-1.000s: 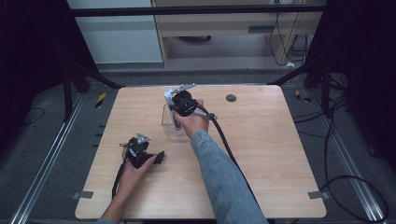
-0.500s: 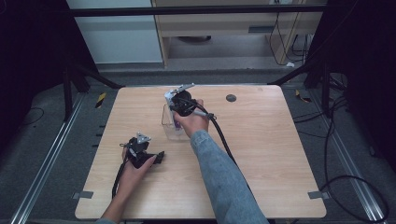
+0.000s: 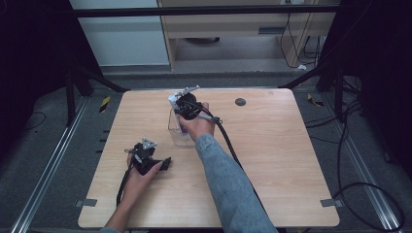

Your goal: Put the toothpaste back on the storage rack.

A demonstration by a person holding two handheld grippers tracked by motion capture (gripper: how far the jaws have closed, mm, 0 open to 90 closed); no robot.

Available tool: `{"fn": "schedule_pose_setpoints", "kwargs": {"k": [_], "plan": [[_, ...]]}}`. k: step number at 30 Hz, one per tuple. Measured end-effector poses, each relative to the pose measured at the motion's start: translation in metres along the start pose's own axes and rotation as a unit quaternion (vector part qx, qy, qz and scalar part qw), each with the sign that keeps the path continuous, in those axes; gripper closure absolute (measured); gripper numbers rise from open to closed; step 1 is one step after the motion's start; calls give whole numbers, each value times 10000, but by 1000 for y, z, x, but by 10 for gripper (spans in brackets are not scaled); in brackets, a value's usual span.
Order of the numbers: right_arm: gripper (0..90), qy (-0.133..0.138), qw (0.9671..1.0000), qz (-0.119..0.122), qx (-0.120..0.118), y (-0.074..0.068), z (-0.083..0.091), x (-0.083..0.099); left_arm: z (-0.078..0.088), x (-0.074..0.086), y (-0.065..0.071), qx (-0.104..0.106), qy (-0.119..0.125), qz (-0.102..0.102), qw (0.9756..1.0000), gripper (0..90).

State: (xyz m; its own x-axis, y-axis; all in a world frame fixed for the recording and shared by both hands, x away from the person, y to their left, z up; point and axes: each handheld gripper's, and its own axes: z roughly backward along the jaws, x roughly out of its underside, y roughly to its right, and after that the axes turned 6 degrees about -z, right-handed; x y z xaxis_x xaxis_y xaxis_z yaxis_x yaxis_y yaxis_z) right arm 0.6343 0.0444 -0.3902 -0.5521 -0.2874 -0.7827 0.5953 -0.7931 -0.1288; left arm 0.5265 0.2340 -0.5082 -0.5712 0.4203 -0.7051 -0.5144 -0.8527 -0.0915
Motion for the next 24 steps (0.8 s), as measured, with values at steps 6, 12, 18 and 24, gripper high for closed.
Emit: {"fn": "schedule_pose_setpoints", "kwargs": {"k": [6, 12, 18, 24], "plan": [[787, 27, 10000, -62, -13, 0, -5, -2, 0, 0, 0, 5, -3, -4, 10000, 0], [782, 27, 10000, -17, -28, -4, -9, -3, 0, 0, 0, 2, -1, -5, 10000, 0], [778, 14, 10000, -31, -47, -4, -11, -4, 0, 0, 0, 2, 0, -5, 10000, 0], [763, 37, 10000, -56, -64, -4, -10, -4, 0, 0, 0, 2, -1, -5, 10000, 0]]}}
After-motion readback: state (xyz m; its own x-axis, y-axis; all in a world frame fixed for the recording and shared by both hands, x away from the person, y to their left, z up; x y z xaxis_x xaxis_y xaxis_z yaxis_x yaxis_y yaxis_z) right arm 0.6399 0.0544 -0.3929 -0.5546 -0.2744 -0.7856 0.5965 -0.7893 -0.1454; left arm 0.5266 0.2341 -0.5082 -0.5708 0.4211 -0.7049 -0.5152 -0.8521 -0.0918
